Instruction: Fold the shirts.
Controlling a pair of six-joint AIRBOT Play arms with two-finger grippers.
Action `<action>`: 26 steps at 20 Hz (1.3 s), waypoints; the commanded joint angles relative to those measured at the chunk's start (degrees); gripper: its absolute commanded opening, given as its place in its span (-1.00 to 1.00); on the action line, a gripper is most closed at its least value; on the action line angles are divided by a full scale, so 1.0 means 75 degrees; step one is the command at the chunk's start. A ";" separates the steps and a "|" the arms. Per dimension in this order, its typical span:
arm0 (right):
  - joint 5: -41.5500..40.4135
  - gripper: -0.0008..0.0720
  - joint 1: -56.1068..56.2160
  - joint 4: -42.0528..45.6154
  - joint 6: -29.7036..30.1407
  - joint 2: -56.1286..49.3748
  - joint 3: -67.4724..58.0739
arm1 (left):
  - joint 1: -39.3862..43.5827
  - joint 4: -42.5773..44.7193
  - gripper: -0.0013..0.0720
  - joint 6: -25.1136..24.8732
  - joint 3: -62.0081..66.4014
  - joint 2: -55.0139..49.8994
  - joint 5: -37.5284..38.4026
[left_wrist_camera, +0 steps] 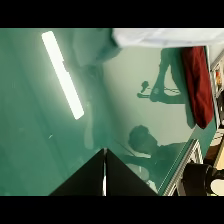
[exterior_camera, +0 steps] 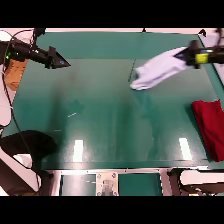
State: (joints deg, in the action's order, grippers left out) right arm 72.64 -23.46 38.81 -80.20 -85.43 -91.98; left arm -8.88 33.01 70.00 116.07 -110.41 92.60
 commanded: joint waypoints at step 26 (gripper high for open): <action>0.2704 -0.93 -0.5193 0.5240 -0.2008 0.1510 -0.0055 | -0.0006 -0.0006 -0.90 0.0000 -0.0274 0.0006 0.0373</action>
State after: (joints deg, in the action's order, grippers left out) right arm 88.51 -62.39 65.19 -89.19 -75.22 -92.47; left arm -8.88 32.95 70.02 114.04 -110.41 94.11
